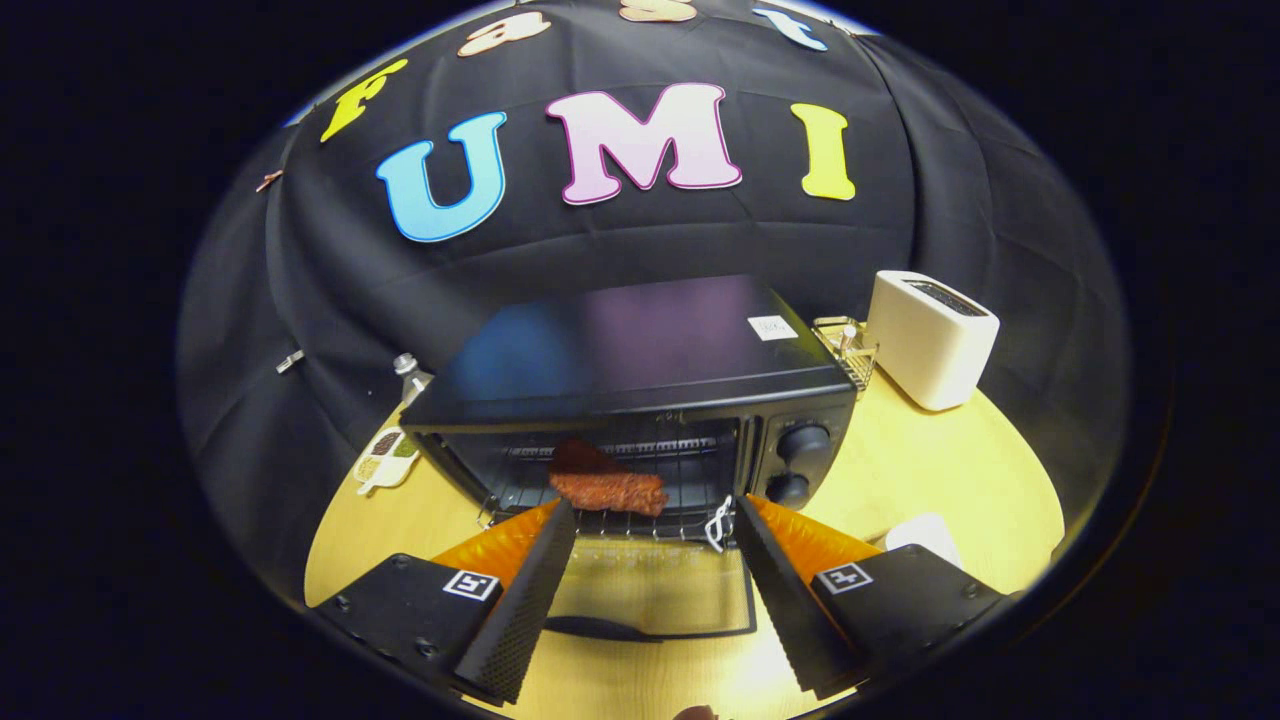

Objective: Open the toaster oven, put the food inside, and close the toaster oven door.

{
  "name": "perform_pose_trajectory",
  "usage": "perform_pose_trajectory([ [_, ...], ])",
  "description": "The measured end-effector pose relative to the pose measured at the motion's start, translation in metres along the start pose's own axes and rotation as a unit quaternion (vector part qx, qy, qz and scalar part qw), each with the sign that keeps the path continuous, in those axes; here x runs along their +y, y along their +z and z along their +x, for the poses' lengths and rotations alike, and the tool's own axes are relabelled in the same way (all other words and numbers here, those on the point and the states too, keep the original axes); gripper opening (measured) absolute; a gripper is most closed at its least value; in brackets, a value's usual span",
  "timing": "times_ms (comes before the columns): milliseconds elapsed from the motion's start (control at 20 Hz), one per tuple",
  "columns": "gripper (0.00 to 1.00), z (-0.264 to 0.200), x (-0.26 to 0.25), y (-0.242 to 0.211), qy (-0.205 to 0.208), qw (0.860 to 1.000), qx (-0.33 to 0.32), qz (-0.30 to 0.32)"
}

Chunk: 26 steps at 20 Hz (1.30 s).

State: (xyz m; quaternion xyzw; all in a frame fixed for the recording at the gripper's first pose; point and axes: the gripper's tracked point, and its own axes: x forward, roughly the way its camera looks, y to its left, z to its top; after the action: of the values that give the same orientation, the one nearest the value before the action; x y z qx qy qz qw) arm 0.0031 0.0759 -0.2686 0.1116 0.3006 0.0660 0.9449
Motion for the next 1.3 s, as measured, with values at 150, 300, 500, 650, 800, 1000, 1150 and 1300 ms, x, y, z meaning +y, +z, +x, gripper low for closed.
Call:
perform_pose_trajectory([
  [150,0.99,-0.017,0.008,-0.019,0.003,1.000,0.011,-0.014],
  [300,0.99,-0.029,0.021,-0.048,0.013,0.999,0.039,-0.028],
  [500,0.99,-0.041,0.037,-0.101,0.013,0.994,0.105,-0.039],
  [650,0.99,-0.034,0.040,-0.140,0.005,0.987,0.152,-0.052],
  [800,0.99,-0.021,0.040,-0.169,-0.011,0.980,0.193,-0.043],
  [1000,0.99,-0.004,0.036,-0.187,-0.041,0.974,0.217,-0.047],
  [1150,0.99,0.009,0.033,-0.199,-0.063,0.968,0.236,-0.054],
  [1300,1.00,0.020,0.037,-0.196,-0.072,0.968,0.238,-0.042],
])
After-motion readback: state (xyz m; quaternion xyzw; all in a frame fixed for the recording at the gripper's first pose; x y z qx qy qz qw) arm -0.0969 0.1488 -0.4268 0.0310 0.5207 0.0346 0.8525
